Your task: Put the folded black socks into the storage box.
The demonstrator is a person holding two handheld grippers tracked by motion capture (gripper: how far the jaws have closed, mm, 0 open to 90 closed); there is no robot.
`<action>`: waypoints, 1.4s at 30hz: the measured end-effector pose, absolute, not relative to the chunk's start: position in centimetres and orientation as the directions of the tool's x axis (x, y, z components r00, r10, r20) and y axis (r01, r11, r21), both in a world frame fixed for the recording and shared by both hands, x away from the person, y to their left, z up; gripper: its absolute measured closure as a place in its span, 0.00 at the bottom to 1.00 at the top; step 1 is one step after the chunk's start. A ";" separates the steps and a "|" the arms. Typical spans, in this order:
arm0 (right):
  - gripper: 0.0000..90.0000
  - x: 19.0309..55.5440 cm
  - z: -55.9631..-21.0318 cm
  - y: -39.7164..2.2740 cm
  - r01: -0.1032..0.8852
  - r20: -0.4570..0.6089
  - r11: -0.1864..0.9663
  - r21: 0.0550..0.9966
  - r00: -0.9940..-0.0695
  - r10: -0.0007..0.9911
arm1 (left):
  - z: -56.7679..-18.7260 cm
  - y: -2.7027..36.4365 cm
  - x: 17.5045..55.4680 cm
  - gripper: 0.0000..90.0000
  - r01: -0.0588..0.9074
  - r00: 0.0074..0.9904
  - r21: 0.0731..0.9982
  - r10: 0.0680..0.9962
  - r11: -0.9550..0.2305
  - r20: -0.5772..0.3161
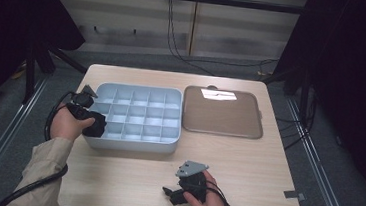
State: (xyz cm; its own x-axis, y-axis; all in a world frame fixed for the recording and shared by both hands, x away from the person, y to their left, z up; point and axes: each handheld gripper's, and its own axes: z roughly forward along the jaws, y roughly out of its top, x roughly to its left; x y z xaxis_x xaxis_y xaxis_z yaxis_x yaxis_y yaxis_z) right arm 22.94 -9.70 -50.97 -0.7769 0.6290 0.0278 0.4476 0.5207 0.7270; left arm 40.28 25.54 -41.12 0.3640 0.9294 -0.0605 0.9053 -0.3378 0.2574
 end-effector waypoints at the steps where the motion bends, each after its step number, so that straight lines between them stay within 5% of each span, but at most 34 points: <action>1: 0.15 22.9 -51.0 -9.7 0.448 0.028 0.521 0.727 -0.777 0.629 | -41.1 25.5 40.3 0.69 0.907 0.361 0.258 0.931 -0.334 -0.064; 42: 0.15 22.9 -51.0 -9.7 0.448 0.028 0.522 0.725 -0.777 0.629 | -36.4 26.5 40.5 0.79 0.917 0.313 0.289 0.945 -0.276 -0.091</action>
State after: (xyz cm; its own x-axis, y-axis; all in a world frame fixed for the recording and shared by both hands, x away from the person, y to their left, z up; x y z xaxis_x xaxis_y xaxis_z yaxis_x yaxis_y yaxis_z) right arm 22.94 -9.71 -50.95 -0.7773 0.6285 0.0277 0.4482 0.5223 0.7254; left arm 40.54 26.50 -36.38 0.3134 0.9453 -0.0909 0.9167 -0.2762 0.2889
